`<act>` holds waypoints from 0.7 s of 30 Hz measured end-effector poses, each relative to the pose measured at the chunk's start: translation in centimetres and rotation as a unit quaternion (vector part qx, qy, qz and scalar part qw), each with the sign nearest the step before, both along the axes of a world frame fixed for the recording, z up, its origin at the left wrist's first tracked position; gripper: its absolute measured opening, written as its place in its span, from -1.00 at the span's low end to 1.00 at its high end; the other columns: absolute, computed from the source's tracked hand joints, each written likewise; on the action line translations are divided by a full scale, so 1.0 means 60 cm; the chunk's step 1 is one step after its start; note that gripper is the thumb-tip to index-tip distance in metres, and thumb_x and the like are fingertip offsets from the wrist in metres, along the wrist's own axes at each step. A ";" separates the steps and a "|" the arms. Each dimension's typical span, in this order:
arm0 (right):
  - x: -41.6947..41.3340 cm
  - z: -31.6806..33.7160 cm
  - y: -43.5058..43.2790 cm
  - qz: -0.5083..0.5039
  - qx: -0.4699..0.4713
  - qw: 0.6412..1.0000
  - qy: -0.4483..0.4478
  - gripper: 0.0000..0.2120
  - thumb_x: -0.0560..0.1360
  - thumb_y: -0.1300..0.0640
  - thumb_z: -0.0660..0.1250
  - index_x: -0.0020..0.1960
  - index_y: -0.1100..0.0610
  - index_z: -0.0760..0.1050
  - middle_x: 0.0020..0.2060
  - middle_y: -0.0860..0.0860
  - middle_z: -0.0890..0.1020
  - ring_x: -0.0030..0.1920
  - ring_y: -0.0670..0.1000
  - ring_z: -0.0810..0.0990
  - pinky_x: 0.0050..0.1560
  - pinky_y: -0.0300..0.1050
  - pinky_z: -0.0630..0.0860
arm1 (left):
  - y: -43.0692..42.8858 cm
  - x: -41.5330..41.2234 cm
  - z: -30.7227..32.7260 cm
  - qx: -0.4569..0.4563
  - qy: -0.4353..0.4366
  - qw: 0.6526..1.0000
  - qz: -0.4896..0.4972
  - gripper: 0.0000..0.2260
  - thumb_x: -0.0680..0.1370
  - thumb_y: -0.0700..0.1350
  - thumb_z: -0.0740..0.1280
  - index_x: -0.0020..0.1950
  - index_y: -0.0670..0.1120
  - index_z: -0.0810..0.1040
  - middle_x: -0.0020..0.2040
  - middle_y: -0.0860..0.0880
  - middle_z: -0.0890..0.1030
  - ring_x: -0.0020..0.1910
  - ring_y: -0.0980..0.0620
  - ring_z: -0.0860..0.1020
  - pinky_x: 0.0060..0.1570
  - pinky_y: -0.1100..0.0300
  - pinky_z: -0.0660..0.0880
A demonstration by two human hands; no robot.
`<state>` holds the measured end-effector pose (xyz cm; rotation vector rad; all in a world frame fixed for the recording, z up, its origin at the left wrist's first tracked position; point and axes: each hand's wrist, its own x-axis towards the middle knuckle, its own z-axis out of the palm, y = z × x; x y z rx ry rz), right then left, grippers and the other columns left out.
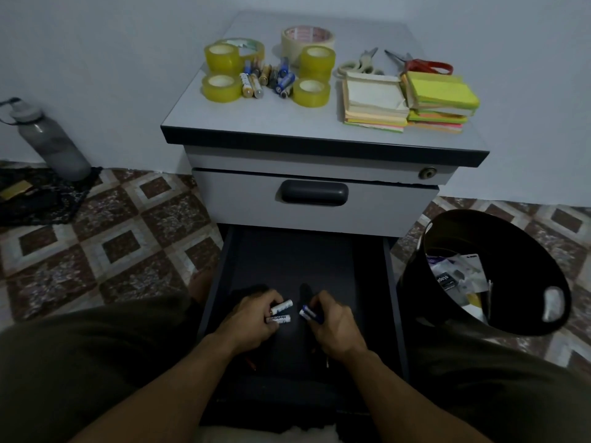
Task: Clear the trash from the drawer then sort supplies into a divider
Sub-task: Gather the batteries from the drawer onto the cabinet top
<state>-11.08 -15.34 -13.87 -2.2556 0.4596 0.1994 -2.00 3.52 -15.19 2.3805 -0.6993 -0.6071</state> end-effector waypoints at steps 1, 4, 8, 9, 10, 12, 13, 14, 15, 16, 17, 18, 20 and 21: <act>-0.001 0.002 0.001 -0.003 0.006 1.000 -0.002 -0.87 0.53 0.18 0.36 -0.11 0.03 0.42 -0.23 -0.01 0.60 -0.32 -0.10 0.60 -0.44 -0.33 0.48 | 0.000 0.000 0.001 0.002 -0.010 1.000 -0.015 -0.75 0.45 -0.13 0.39 0.05 0.15 0.49 -0.14 0.16 0.49 -0.15 0.21 0.49 -0.17 0.28 0.41; -0.001 0.008 0.003 -0.012 0.016 1.000 -0.009 -0.85 0.54 0.17 0.35 -0.15 0.02 0.42 -0.28 -0.01 0.60 -0.35 -0.09 0.61 -0.44 -0.31 0.50 | -0.001 0.000 0.002 0.015 -0.041 0.998 -0.045 -0.80 0.46 -0.09 0.37 0.01 0.14 0.46 -0.10 0.18 0.42 -0.10 0.21 0.43 -0.06 0.21 0.40; -0.002 0.014 0.004 -0.030 0.028 0.999 -0.015 -0.81 0.54 0.21 0.36 -0.18 0.01 0.42 -0.29 -0.02 0.60 -0.37 -0.15 0.57 -0.45 -0.35 0.46 | -0.001 0.003 0.000 0.023 -0.063 0.997 -0.042 -0.85 0.48 -0.04 0.38 -0.06 0.13 0.43 -0.07 0.19 0.37 -0.08 0.19 0.42 -0.07 0.22 0.39; -0.002 0.015 0.004 -0.036 0.032 0.999 -0.015 -0.82 0.54 0.21 0.37 -0.18 0.02 0.43 -0.28 -0.01 0.61 -0.37 -0.14 0.57 -0.44 -0.34 0.47 | -0.002 0.003 0.001 0.023 -0.063 0.997 -0.041 -0.85 0.48 -0.04 0.39 -0.07 0.13 0.43 -0.06 0.19 0.37 -0.08 0.19 0.43 -0.09 0.24 0.38; -0.002 0.016 0.004 -0.044 0.038 0.998 -0.017 -0.83 0.54 0.21 0.37 -0.17 0.03 0.45 -0.27 0.00 0.62 -0.37 -0.14 0.57 -0.43 -0.33 0.48 | -0.002 0.003 0.002 0.022 -0.065 0.997 -0.040 -0.84 0.48 -0.03 0.40 -0.08 0.14 0.42 -0.06 0.19 0.38 -0.09 0.19 0.44 -0.09 0.24 0.39; -0.001 0.014 0.002 -0.057 0.049 0.997 -0.024 -0.79 0.53 0.21 0.40 -0.19 -0.01 0.44 -0.26 -0.03 0.62 -0.36 -0.21 0.58 -0.40 -0.38 0.47 | -0.002 0.004 0.003 0.025 -0.074 0.996 -0.045 -0.82 0.48 -0.04 0.41 -0.09 0.14 0.41 -0.06 0.18 0.41 -0.09 0.19 0.45 -0.07 0.21 0.43; 0.000 0.014 0.002 -0.065 0.054 0.996 -0.028 -0.77 0.52 0.20 0.41 -0.20 -0.04 0.43 -0.26 -0.05 0.62 -0.35 -0.26 0.57 -0.40 -0.43 0.45 | -0.002 0.004 0.004 0.030 -0.078 0.995 -0.053 -0.82 0.48 -0.04 0.40 -0.09 0.13 0.40 -0.06 0.18 0.41 -0.09 0.18 0.45 -0.07 0.19 0.43; 0.001 0.015 0.002 -0.076 0.063 0.995 -0.031 -0.76 0.52 0.19 0.42 -0.20 -0.05 0.43 -0.25 -0.07 0.61 -0.35 -0.28 0.57 -0.40 -0.46 0.43 | -0.003 0.005 0.005 0.036 -0.081 0.994 -0.064 -0.82 0.48 -0.04 0.39 -0.08 0.13 0.39 -0.06 0.17 0.41 -0.09 0.18 0.44 -0.07 0.20 0.42; 0.001 0.015 0.002 -0.089 0.072 0.993 -0.034 -0.76 0.52 0.19 0.43 -0.20 -0.06 0.43 -0.24 -0.08 0.61 -0.35 -0.26 0.56 -0.38 -0.48 0.42 | -0.003 0.005 0.006 0.041 -0.080 0.993 -0.075 -0.81 0.49 -0.03 0.39 -0.07 0.13 0.38 -0.06 0.17 0.40 -0.08 0.17 0.43 -0.08 0.21 0.40; 0.001 0.015 0.002 -0.102 0.078 0.991 -0.037 -0.77 0.51 0.18 0.44 -0.19 -0.06 0.44 -0.24 -0.10 0.61 -0.33 -0.26 0.56 -0.35 -0.49 0.43 | -0.003 0.006 0.007 0.044 -0.078 0.992 -0.085 -0.81 0.50 -0.02 0.39 -0.07 0.13 0.37 -0.04 0.17 0.39 -0.07 0.17 0.42 -0.08 0.23 0.37; 0.000 0.015 0.002 -0.115 0.083 0.989 -0.040 -0.77 0.50 0.19 0.45 -0.19 -0.05 0.45 -0.23 -0.11 0.61 -0.31 -0.26 0.56 -0.32 -0.50 0.43 | -0.003 0.006 0.008 0.046 -0.074 0.992 -0.095 -0.81 0.51 -0.01 0.39 -0.06 0.12 0.37 -0.04 0.16 0.39 -0.06 0.17 0.41 -0.08 0.24 0.35; 0.000 0.015 0.001 -0.126 0.091 0.987 -0.043 -0.77 0.49 0.19 0.46 -0.20 -0.05 0.45 -0.23 -0.12 0.61 -0.30 -0.28 0.56 -0.31 -0.51 0.44 | -0.003 0.007 0.009 0.048 -0.071 0.991 -0.105 -0.82 0.51 0.00 0.38 -0.07 0.11 0.37 -0.03 0.15 0.39 -0.04 0.17 0.41 -0.07 0.24 0.34; -0.001 0.013 -0.001 -0.141 0.109 0.983 -0.041 -0.79 0.48 0.19 0.47 -0.19 -0.02 0.48 -0.23 -0.11 0.63 -0.29 -0.32 0.57 -0.29 -0.48 0.46 | -0.004 0.006 0.010 0.054 -0.064 0.989 -0.119 -0.85 0.52 0.01 0.36 -0.07 0.09 0.38 -0.02 0.12 0.40 -0.01 0.13 0.42 -0.02 0.20 0.37; -0.002 0.012 -0.001 -0.146 0.115 0.982 -0.038 -0.81 0.48 0.19 0.47 -0.18 -0.01 0.49 -0.22 -0.10 0.64 -0.28 -0.31 0.58 -0.28 -0.45 0.47 | -0.005 0.005 0.010 0.058 -0.060 0.989 -0.125 -0.85 0.53 0.01 0.35 -0.08 0.10 0.37 -0.02 0.11 0.41 0.00 0.11 0.42 0.01 0.18 0.39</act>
